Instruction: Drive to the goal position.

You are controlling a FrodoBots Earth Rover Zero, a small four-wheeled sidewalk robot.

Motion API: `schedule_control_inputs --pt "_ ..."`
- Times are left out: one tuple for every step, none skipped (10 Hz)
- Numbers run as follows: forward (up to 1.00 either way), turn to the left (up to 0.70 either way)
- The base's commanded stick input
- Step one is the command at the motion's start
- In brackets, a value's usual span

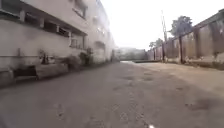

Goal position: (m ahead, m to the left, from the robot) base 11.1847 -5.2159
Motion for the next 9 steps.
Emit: schedule_control_inputs --pt "1.0 0.0" --pt "1.0 0.0" --pt "1.0 0.0" --pt "1.0 0.0" --pt "1.0 0.0" --pt "1.0 0.0" --pt "1.0 0.0" --pt "1.0 0.0" --pt "1.0 0.0"
